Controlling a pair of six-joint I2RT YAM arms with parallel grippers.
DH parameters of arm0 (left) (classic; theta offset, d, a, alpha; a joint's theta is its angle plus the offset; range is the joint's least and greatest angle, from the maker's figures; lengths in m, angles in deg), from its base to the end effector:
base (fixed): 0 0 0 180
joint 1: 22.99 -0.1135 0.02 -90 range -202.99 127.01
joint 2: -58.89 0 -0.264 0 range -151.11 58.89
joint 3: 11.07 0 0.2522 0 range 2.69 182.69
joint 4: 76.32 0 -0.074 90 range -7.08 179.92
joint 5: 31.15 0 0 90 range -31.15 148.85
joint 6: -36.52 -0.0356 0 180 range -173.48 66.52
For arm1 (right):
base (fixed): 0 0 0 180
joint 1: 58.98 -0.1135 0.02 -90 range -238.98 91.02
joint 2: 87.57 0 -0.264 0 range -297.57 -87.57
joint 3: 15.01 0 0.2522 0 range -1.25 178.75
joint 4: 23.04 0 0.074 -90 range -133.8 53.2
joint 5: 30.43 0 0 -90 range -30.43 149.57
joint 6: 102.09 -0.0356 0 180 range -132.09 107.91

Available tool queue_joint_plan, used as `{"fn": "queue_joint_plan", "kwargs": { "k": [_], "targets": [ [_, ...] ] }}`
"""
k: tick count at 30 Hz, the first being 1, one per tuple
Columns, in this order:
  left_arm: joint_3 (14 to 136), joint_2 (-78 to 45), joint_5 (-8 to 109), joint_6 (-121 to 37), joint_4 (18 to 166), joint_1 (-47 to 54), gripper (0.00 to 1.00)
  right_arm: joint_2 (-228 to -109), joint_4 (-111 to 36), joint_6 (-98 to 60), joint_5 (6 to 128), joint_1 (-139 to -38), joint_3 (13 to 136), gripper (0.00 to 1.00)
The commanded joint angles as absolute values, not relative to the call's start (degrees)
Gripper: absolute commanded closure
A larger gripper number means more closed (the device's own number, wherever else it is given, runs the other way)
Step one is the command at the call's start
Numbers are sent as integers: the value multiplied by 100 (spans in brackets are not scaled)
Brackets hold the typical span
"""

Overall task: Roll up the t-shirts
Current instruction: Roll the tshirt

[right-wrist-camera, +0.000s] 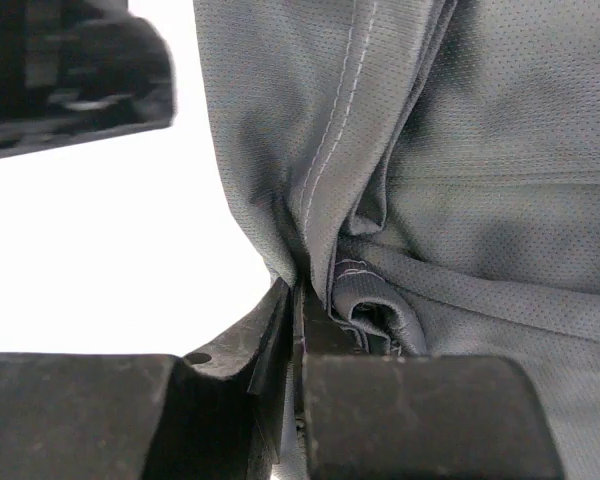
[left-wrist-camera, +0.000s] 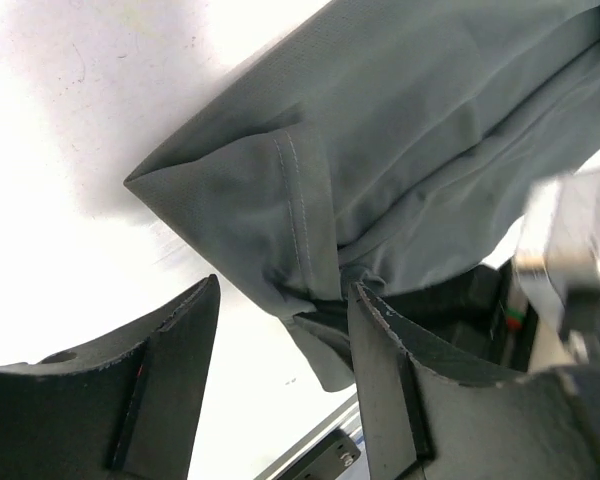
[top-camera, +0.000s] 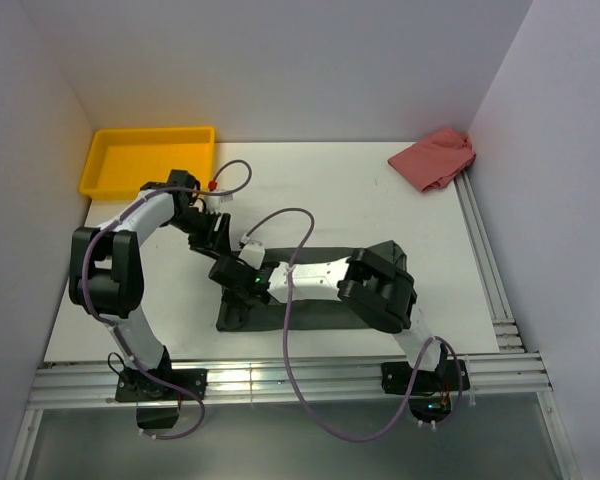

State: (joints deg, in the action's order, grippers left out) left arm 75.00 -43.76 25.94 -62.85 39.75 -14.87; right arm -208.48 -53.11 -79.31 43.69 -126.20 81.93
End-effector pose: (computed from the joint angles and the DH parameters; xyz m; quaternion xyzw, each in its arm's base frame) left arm 0.3305 -0.0667 0.1967 0.1685 0.9411 -0.2814 0.0824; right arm 0.1831 0.4108 0.1499 0.0426 0.9420 0.2310 0.2395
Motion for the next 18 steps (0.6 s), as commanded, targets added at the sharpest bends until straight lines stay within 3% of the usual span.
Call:
{"fn": "queue_joint_plan", "kwargs": {
  "k": [1, 7, 18],
  "targets": [
    [7704, -4139, 2282, -6394, 3745, -1551, 41, -20492, -4665, -8143, 4691, -12490, 7725, 92],
    [7652, -4139, 2229, -6429, 3780, -1639, 40, -20271, -3672, -8469, 5209, -12367, 6804, 92],
    [7275, -4104, 1948, -6543, 4000, -1877, 40, -20227, -448, -9417, 6352, -11980, 5237, 92]
  ]
}}
